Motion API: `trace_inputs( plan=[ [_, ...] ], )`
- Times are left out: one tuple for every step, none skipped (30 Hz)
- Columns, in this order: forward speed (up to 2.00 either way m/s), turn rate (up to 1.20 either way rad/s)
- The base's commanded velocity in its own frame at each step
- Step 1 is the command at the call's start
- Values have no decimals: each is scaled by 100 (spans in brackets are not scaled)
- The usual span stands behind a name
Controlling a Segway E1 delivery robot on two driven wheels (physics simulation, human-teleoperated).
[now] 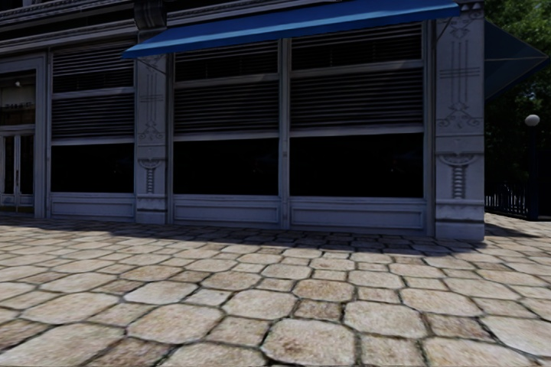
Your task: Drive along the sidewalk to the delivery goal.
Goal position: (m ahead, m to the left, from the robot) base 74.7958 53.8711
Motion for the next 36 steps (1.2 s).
trace_inputs(
  plan=[
    [132,68],
    [132,73],
    [132,76],
    [133,77],
    [133,78],
    [133,78],
    [133,78],
    [133,78],
    [135,78],
    [135,78],
    [137,78],
    [143,78],
    [158,78],
    [200,78],
    [200,78],
    [200,78],
    [200,78],
    [200,78],
    [200,78],
    [200,78],
    [200,78],
    [200,78],
    [200,78],
    [200,78],
    [200,78],
    [200,78],
    [200,78],
    [200,78],
    [200,78],
    [200,78],
    [200,78],
    [200,78],
    [200,78],
    [200,78],
    [200,78],
    [200,78]
  ],
)
